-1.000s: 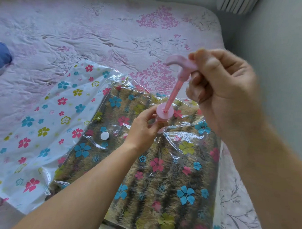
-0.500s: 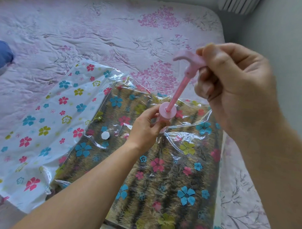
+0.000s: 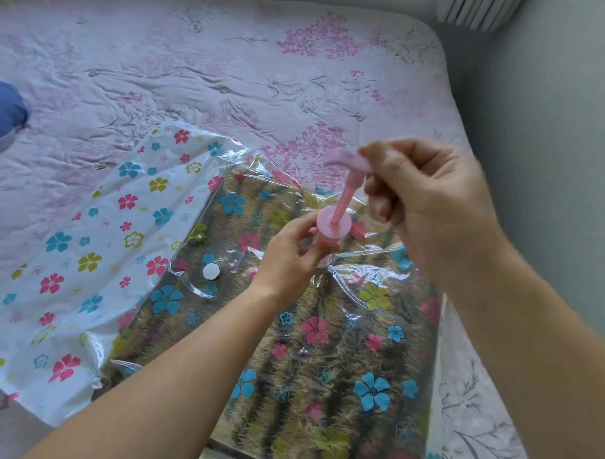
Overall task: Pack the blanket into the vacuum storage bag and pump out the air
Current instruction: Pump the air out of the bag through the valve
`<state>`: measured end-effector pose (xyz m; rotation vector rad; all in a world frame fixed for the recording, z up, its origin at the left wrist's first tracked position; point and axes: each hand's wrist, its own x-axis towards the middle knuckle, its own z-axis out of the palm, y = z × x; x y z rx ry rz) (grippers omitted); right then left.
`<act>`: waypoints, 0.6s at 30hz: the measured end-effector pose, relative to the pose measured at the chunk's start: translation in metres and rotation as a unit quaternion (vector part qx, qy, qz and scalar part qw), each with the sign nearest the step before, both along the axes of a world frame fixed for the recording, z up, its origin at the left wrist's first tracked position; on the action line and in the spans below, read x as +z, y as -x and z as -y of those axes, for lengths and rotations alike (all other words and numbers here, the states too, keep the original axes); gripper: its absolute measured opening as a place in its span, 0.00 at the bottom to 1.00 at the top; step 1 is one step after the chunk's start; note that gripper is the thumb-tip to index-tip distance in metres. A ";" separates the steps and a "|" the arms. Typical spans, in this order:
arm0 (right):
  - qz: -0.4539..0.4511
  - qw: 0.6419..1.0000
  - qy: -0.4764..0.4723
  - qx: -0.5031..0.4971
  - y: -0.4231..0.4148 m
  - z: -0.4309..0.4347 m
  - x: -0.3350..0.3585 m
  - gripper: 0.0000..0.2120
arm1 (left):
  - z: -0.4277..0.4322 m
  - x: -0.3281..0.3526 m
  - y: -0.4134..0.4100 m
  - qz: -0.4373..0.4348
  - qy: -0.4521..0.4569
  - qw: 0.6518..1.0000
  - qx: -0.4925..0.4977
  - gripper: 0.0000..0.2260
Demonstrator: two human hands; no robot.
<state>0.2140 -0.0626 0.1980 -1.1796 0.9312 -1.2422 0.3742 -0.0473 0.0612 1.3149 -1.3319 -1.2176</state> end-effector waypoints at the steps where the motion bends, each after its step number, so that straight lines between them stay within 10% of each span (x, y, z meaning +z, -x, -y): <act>1: 0.039 0.999 0.031 0.008 0.003 0.000 0.012 0.07 | 0.000 -0.001 0.000 0.005 0.001 1.000 -0.002 0.19; 4: 0.094 0.994 0.052 0.015 0.006 -0.002 0.016 0.06 | 0.000 0.000 0.001 0.013 -0.001 1.000 -0.002 0.19; 11: -0.116 0.983 -0.140 -0.028 -0.011 -0.011 -0.054 0.09 | -0.003 -0.001 -0.001 0.025 -0.002 1.000 0.001 0.13; 18: 0.056 0.997 0.045 0.003 0.005 -0.004 0.021 0.07 | -0.001 0.000 0.000 0.017 -0.005 1.000 -0.003 0.19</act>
